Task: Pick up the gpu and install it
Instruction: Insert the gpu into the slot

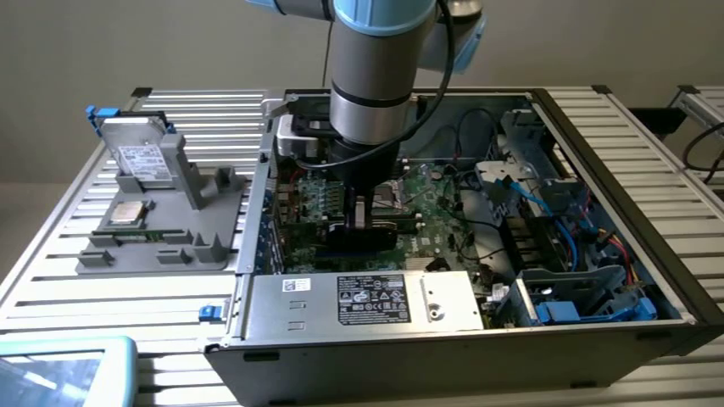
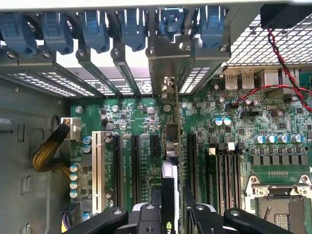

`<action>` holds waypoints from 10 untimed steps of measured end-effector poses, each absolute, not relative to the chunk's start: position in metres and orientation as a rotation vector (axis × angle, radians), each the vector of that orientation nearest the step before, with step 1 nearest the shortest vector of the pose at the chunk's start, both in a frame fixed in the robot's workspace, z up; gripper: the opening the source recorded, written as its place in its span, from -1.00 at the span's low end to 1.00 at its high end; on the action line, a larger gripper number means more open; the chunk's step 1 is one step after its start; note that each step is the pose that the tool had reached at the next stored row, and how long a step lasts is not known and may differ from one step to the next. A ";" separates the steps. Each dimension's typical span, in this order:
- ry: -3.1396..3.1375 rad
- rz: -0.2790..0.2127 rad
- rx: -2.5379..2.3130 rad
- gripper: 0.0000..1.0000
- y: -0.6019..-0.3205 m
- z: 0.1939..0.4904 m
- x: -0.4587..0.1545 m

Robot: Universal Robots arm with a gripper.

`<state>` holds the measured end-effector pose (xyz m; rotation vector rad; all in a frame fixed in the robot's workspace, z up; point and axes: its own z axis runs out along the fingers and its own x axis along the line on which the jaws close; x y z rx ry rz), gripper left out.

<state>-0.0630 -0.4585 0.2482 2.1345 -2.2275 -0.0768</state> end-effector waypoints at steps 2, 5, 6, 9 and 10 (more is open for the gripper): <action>-2.228 -0.077 2.134 -0.47 -0.459 0.248 -0.063; -2.227 -0.077 2.134 -0.47 -0.459 0.248 -0.062; -2.228 -0.077 2.135 -0.47 -0.459 0.248 -0.062; -2.227 -0.077 2.135 -0.47 -0.459 0.248 -0.062; -2.227 -0.077 2.135 -0.47 -0.459 0.248 -0.062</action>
